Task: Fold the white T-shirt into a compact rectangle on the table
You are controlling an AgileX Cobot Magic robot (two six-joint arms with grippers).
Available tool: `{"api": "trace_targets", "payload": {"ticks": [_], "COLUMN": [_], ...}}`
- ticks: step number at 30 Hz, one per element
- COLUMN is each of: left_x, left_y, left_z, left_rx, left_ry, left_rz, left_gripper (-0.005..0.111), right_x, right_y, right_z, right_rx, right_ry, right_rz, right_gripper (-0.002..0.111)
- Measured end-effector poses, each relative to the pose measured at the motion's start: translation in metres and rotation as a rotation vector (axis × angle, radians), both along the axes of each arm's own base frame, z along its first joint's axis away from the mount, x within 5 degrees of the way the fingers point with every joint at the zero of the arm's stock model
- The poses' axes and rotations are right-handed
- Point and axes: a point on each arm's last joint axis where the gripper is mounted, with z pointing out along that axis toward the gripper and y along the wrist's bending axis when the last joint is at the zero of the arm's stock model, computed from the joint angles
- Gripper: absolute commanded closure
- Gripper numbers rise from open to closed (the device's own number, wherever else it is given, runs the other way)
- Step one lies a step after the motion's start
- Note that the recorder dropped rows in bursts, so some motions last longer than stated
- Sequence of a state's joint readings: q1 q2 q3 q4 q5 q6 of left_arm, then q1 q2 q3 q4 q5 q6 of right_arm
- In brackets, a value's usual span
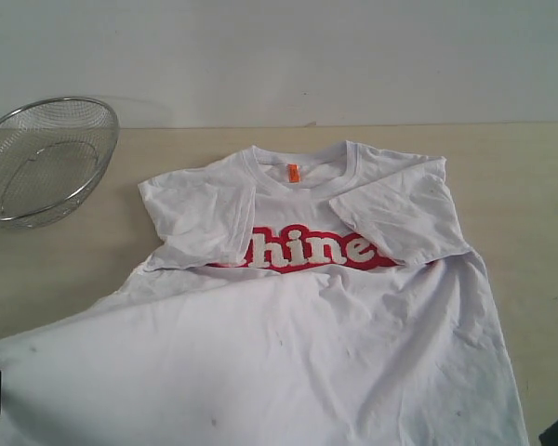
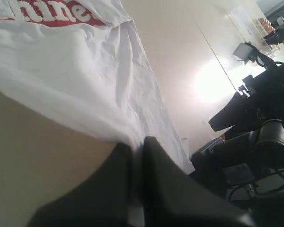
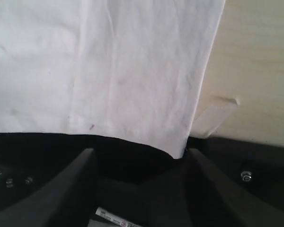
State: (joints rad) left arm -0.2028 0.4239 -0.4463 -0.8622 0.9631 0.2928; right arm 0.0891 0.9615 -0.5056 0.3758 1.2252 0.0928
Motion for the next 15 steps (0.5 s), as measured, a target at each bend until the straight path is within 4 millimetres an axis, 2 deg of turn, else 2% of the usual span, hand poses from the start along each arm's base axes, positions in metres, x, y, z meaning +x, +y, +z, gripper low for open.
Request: {"api": "trace_targets", "payload": {"ticks": [7, 10, 15], "left_x": [0.000, 0.000, 0.000], "left_y": [0.000, 0.000, 0.000], "left_z": [0.000, 0.000, 0.000], "left_rx": [0.000, 0.000, 0.001], "left_ry": [0.000, 0.000, -0.001], "left_rz": [0.000, 0.000, -0.001], "left_gripper": [0.102, 0.102, 0.102], "right_x": [0.012, 0.020, 0.028], "right_y": [0.005, 0.009, 0.007], "right_z": [-0.012, -0.014, -0.016], "right_rx": [0.037, 0.081, 0.047], "right_ry": [0.121, 0.090, 0.048], "right_rz": [-0.038, -0.112, -0.191], "right_gripper": [0.059, 0.059, 0.059]}}
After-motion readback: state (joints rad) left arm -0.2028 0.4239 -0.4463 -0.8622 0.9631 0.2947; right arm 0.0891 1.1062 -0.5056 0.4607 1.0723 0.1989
